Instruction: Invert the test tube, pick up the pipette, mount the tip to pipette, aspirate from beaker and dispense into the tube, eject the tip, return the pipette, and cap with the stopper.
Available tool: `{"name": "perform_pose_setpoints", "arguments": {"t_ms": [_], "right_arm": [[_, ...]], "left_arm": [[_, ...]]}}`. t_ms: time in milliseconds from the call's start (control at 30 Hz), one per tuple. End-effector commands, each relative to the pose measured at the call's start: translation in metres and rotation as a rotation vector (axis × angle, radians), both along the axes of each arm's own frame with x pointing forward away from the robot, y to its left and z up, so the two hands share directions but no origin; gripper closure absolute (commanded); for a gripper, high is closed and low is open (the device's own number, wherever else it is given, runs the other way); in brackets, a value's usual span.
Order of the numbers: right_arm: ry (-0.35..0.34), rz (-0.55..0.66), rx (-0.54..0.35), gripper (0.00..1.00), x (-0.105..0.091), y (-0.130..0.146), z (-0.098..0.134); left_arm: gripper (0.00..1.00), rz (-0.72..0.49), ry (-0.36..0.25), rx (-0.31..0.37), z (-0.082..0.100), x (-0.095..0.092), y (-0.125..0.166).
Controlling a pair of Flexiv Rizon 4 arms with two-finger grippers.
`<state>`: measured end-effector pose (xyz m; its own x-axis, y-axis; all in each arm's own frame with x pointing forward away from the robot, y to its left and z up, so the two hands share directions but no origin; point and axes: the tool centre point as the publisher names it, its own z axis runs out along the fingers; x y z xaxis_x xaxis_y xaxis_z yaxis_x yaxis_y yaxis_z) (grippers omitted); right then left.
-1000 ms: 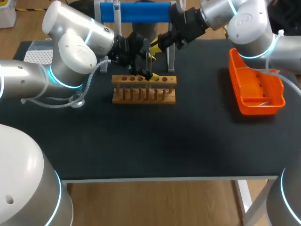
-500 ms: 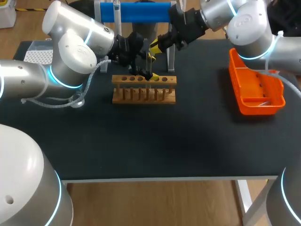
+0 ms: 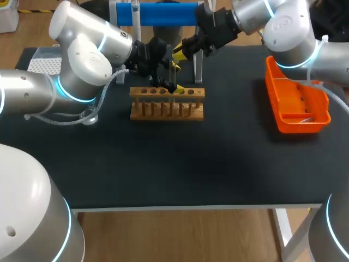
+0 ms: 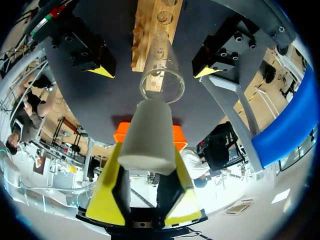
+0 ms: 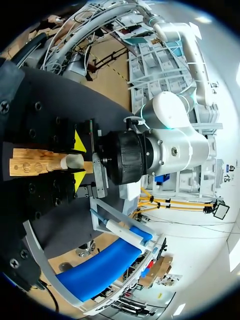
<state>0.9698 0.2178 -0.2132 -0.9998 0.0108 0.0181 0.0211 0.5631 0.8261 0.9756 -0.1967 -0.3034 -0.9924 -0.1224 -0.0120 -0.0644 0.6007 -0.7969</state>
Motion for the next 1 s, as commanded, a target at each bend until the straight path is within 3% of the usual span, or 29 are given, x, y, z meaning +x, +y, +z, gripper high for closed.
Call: {"name": "perform_pose_setpoints", "arguments": {"t_ms": [33,700,1000], "right_arm": [[0.002,0.003,-0.002,1.00,0.0001,0.0008,0.0003],[0.011,0.012,-0.021,1.00,-0.0032,0.0034,-0.0090],[0.003,0.009,-0.011,1.00,-0.0007,0.0050,-0.0027]], "left_arm": [[0.00,0.000,-0.001,-0.003,-0.0007,-0.0001,0.0002],[0.00,0.000,-0.001,-0.003,-0.0007,-0.0001,0.0002],[0.00,0.000,-0.001,-0.003,-0.0007,-0.0001,0.0002]]}}
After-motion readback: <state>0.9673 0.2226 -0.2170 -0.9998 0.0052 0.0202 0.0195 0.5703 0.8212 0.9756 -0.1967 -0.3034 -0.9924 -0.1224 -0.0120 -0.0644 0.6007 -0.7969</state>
